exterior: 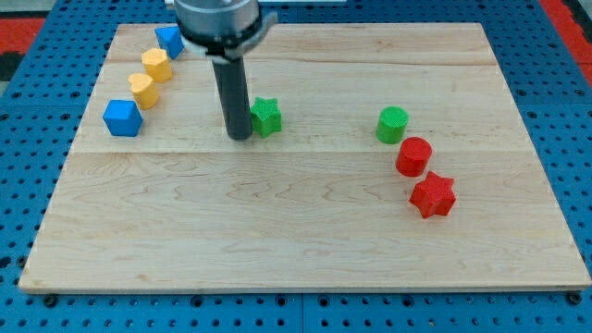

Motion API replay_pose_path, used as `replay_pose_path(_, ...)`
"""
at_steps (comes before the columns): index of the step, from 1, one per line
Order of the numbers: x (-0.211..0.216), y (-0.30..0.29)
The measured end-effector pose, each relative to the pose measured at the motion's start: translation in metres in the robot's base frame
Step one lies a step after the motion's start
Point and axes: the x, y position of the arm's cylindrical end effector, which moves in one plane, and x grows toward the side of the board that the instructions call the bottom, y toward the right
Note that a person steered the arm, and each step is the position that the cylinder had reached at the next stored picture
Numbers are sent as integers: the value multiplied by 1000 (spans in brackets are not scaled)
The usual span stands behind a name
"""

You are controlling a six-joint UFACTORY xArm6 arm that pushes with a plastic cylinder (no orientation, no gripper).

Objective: Move the green star diagonal to the top left of the green circle

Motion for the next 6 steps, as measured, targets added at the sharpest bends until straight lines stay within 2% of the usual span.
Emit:
replay_pose_path(1, -35, 13)
replay_pose_path(2, -35, 72)
replay_pose_path(3, -31, 45)
replay_pose_path(4, 4, 76)
replay_pose_path(5, -29, 127)
replay_pose_path(6, -38, 139)
